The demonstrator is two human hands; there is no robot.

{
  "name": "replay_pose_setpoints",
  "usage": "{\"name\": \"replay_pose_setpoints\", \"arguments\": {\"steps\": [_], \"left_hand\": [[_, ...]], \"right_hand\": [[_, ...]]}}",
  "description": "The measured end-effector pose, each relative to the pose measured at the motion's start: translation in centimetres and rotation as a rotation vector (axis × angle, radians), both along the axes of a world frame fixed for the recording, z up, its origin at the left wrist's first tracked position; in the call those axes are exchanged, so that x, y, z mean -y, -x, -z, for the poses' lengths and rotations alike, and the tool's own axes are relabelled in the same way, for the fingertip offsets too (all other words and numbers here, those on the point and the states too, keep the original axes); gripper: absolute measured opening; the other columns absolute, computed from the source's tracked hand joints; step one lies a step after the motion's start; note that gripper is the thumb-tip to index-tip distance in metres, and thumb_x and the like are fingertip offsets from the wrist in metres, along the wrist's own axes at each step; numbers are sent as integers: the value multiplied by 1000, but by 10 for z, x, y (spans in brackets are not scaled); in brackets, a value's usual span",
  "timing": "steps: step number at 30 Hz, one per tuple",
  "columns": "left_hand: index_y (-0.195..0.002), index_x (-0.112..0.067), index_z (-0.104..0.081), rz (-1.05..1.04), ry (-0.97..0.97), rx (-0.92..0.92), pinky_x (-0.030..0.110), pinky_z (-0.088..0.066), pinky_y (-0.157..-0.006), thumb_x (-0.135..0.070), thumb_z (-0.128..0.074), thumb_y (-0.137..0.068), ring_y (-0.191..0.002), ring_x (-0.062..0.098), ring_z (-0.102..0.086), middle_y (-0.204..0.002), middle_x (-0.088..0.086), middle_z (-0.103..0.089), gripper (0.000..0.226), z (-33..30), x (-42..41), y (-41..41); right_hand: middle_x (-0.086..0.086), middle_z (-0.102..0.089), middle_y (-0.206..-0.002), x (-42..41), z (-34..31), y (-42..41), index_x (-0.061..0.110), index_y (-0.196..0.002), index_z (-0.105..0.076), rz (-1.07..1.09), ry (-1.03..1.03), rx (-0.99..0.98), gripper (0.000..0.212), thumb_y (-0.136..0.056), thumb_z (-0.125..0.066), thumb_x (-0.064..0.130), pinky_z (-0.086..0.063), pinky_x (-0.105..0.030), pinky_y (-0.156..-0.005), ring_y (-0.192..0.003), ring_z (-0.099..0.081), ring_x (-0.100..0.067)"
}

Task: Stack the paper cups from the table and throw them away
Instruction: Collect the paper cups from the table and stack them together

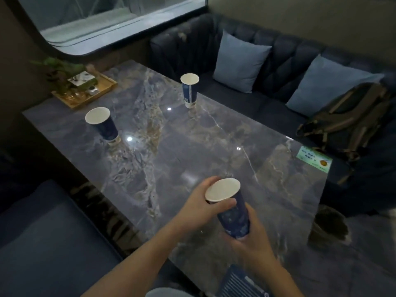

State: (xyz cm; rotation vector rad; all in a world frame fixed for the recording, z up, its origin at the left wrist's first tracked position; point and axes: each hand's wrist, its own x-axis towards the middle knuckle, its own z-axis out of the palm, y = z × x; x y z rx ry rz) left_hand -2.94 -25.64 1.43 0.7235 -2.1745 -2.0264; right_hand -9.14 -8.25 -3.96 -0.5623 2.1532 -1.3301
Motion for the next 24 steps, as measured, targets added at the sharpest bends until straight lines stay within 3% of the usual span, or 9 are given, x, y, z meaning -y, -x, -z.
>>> {"name": "replay_pose_setpoints", "arguments": {"steps": [3,7,11,14,16,18,19,21,24], "left_hand": [[-127,-24,-55,52,-27,4,13,-50,-73,-32,-84,-73,-98,-6,-63,-116,-10,-64,61,11,58,2],[-125,-24,-56,77,18,10,11,-49,-73,-39,-84,-71,-100,-6,-61,-114,-12,-63,64,20,128,2],[-126,-21,-54,65,-25,9,8,-48,-71,-30,-84,-72,-95,-15,-60,-112,-15,-61,63,18,180,-5],[-123,-22,-57,58,-49,18,16,-51,-74,-34,-85,-71,-101,1,-64,-114,-8,-65,61,17,215,-8],[-116,-28,-58,49,-52,7,16,-51,-74,-28,-84,-73,-96,-6,-63,-110,-10,-64,50,16,229,-7],[-111,-32,-58,33,-66,5,13,-50,-71,-25,-84,-74,-90,-12,-62,-106,-14,-63,45,17,243,-8],[-112,-29,-59,30,-75,8,13,-50,-70,-24,-83,-75,-88,-13,-62,-104,-14,-64,45,16,249,-8],[-118,-19,-59,22,-95,6,13,-50,-70,-23,-84,-74,-87,-11,-63,-103,-11,-65,50,19,260,-8],[-120,-17,-59,-8,-123,4,13,-50,-71,-24,-84,-74,-89,-10,-64,-104,-10,-66,53,23,273,-5]], "right_hand": [[34,-63,-106,51,5,-7,58,-109,-45,49,-42,8,73,-49,-86,50,-56,-18,-76,-99,-65,3],[22,-58,-125,118,1,-19,35,-132,-41,39,-23,55,89,-57,-85,50,-55,-25,-91,-110,-60,2],[16,-59,-111,172,1,-25,16,-129,-45,48,-80,21,129,-23,-77,83,-52,-19,-78,-107,-61,-16],[27,-51,-111,210,5,-24,20,-134,-44,76,45,160,127,-30,-65,92,-47,-29,-91,-102,-57,1],[28,-50,-117,225,-5,-23,28,-133,-40,74,6,154,111,-42,-76,80,-47,-26,-93,-99,-58,8],[28,-51,-120,242,-9,-21,31,-134,-38,6,-8,124,90,-61,-90,39,-50,-10,-82,-99,-59,16],[27,-51,-119,248,-10,-20,29,-135,-38,-7,-14,103,90,-62,-90,32,-49,-6,-77,-97,-59,16],[23,-52,-115,258,-9,-17,20,-138,-40,10,-53,87,100,-55,-90,45,-45,-10,-80,-94,-59,9],[26,-57,-106,268,-5,-16,29,-131,-43,-82,-123,-12,78,-67,-87,27,-45,-10,-74,-93,-60,15]]}}
